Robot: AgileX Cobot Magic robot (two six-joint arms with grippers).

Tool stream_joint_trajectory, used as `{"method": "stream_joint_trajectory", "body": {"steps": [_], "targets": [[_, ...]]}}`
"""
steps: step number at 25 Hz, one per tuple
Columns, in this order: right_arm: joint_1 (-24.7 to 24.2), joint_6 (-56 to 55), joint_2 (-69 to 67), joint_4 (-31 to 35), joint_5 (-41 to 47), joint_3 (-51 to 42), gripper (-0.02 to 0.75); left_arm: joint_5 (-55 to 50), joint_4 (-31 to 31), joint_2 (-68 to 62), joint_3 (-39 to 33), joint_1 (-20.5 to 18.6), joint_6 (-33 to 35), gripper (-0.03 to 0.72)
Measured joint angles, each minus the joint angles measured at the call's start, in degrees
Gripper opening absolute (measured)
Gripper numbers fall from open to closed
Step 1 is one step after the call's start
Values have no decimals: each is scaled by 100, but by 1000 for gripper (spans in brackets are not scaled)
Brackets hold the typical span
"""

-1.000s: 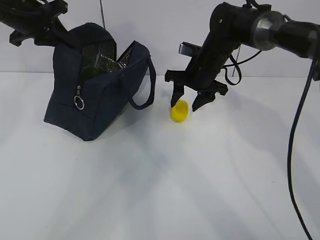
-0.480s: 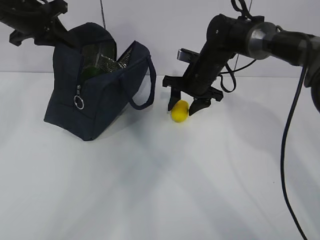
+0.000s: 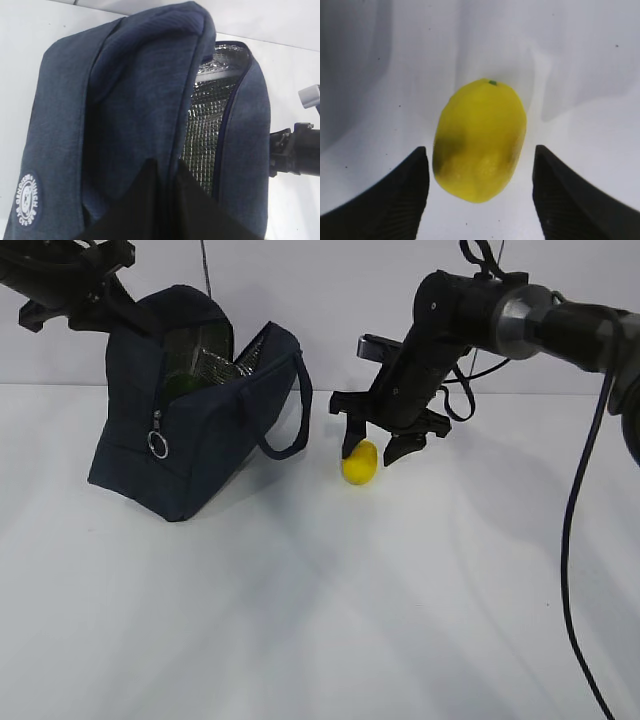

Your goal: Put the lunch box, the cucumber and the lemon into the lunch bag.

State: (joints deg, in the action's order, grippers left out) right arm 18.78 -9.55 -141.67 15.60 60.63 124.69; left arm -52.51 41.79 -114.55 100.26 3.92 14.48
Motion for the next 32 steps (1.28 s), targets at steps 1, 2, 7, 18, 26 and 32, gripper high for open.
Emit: {"method": "stream_joint_trajectory", "body": {"steps": [1, 2, 7, 18, 26, 32], "targets": [[0, 0, 0, -3, 0, 0, 507, 0, 0, 0, 0, 0, 0, 21], [0, 0, 0, -3, -8, 0, 507, 0, 0, 0, 0, 0, 0, 21], [0, 0, -9, -13, -75, 0, 507, 0, 0, 0, 0, 0, 0, 21], [0, 0, -122, 108, -207, 0, 507, 0, 0, 0, 0, 0, 10, 21], [0, 0, -237, 183, -194, 0, 507, 0, 0, 0, 0, 0, 10, 21], [0, 11, -237, 195, -194, 0, 467, 0, 0, 0, 0, 0, 10, 21]]}}
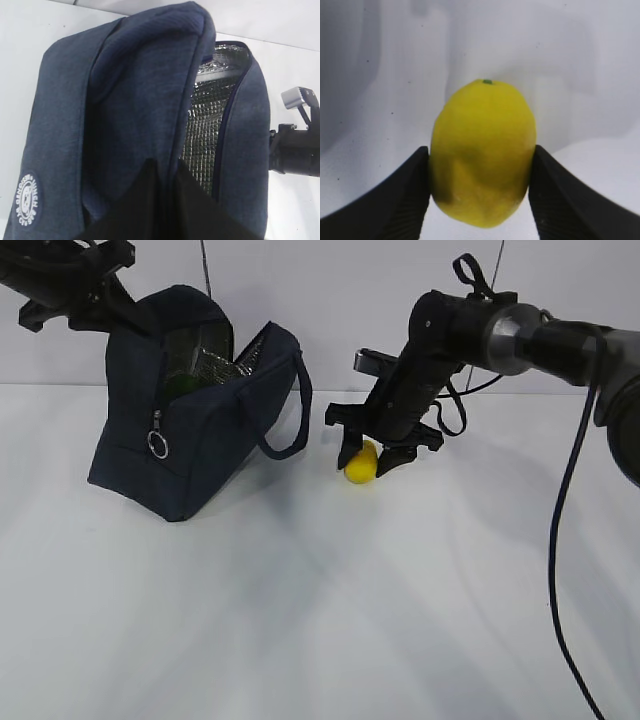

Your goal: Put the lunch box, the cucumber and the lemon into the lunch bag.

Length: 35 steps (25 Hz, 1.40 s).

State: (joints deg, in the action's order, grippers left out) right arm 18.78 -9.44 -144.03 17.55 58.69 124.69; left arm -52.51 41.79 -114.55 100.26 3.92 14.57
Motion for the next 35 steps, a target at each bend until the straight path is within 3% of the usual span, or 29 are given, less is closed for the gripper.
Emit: {"method": "stream_joint_trajectory", "body": {"steps": [10, 16, 23, 27, 35], "targets": [[0, 173, -2, 22, 396, 205, 427, 0, 0, 0, 0, 0, 0, 21], [0, 219, -12, 4, 1053, 1307, 425, 0, 48, 0, 0, 0, 0, 21], [0, 219, -12, 79, 1244, 2652, 425, 0, 158, 0, 0, 0, 0, 21], [0, 253, -12, 628, 1262, 3114, 425, -45, 311, 0, 0, 0, 0, 21], [0, 1172, -12, 2262, 1285, 3159, 425, -335, 805, 0, 0, 32, 129, 21]]}}
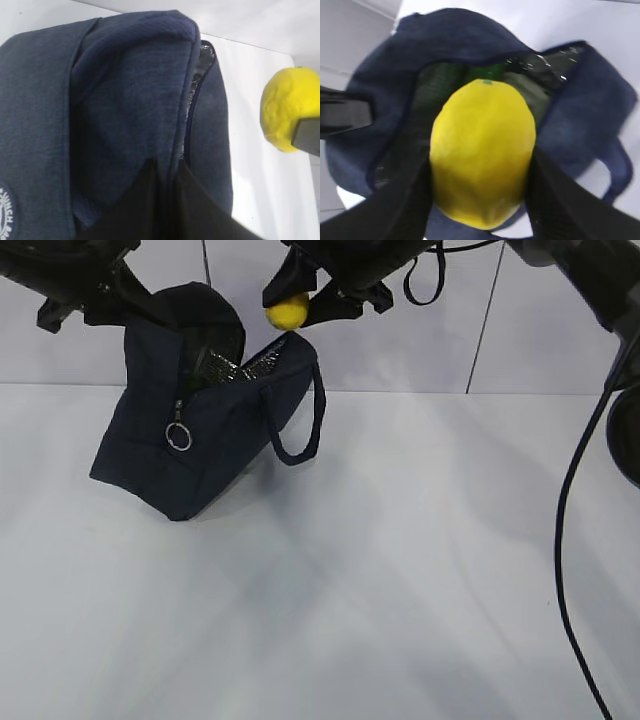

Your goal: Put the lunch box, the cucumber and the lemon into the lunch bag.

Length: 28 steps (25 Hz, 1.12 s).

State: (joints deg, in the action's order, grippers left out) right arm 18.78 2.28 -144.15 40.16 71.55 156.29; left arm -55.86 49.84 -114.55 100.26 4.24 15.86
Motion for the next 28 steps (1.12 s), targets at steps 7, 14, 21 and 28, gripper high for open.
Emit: {"method": "stream_joint_trajectory", "body": {"steps": [7, 14, 21, 28], "targets": [[128, 344, -161, 363, -81, 23, 425, -106, 423, 0, 0, 180, 168, 21], [248, 527, -390, 405, -17, 23, 424, -125, 499, 0, 0, 254, 177, 21], [262, 574, -559, 426, -8, 23, 424, -125, 702, 0, 0, 254, 190, 21], [262, 941, -639, 544, -8, 23, 424, -104, 743, 0, 0, 254, 213, 21]]}}
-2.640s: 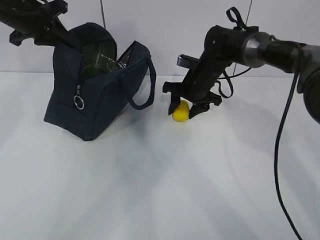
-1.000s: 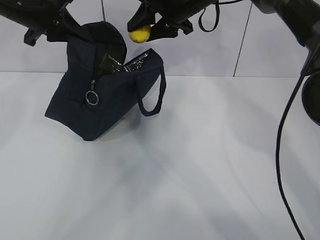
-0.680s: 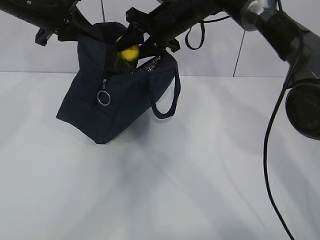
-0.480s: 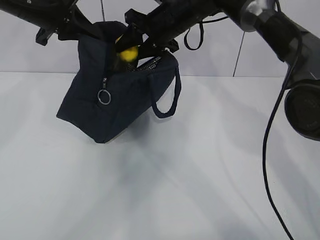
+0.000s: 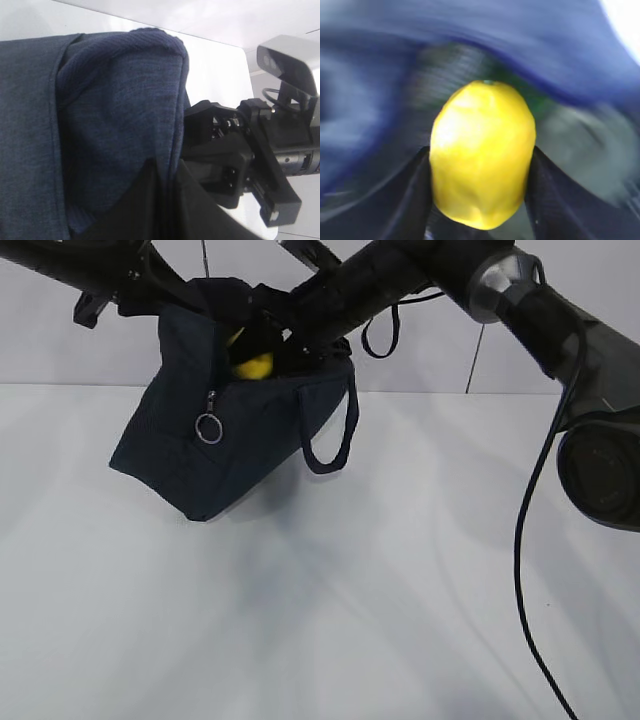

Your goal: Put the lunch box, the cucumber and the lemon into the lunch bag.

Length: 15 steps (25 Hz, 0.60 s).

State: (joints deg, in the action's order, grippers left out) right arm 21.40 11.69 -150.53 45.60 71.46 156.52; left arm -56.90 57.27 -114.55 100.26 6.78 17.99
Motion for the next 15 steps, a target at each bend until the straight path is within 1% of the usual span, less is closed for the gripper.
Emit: {"method": "stream_joint_trajectory", "body": {"steps": [3, 6, 9, 15], "targets": [[0, 495, -9, 264, 0, 0, 430, 0, 0, 0, 0, 49, 9, 21], [0, 852, -22, 544, 0, 0, 477, 0, 0, 0, 0, 67, 9, 21], [0, 950, -22, 561, 0, 0, 522, 0, 0, 0, 0, 76, 9, 21], [0, 986, -34, 561, 0, 0, 531, 30, 0, 0, 0, 76, 22, 21]]}}
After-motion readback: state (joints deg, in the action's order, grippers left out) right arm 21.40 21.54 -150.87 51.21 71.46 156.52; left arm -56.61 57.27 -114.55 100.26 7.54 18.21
